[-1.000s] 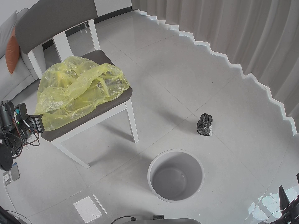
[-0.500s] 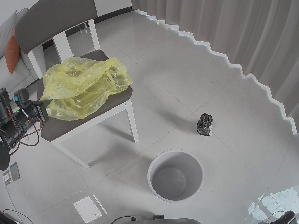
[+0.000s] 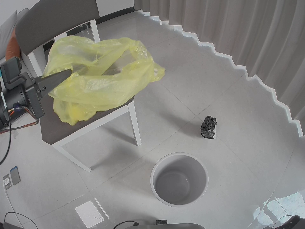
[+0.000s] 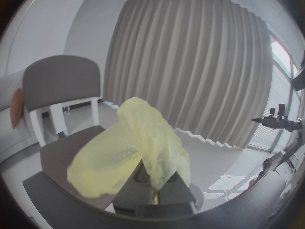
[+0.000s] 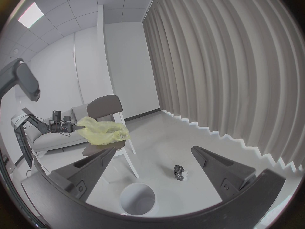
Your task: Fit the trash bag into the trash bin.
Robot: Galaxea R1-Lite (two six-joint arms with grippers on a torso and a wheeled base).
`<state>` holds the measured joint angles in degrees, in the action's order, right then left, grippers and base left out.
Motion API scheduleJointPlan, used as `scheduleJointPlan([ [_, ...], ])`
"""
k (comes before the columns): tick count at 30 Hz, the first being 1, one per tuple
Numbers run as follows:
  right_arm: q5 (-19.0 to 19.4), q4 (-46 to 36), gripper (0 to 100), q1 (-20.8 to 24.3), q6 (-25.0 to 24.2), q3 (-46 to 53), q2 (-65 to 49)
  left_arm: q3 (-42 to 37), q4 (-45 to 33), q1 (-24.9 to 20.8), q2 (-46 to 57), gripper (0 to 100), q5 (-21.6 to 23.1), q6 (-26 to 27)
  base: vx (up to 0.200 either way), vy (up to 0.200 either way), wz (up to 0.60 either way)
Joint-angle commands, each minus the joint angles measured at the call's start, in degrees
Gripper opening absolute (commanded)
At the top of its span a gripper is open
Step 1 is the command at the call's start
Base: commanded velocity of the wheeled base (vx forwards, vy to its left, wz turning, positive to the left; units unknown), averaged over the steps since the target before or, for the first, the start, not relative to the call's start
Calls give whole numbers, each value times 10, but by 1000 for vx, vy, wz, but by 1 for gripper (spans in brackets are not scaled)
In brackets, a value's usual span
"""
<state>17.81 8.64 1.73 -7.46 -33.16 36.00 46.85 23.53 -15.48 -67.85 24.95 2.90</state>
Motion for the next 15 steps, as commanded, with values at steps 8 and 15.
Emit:
scheduleJointPlan([
  [8,46,1,100,36,-6,-103,195,70,-52,-97,31,0,27,40,0,0,0],
  [15,51,0,100,35,-7,-128,232,77,-101,-128,30,0,33,74,0,0,0],
])
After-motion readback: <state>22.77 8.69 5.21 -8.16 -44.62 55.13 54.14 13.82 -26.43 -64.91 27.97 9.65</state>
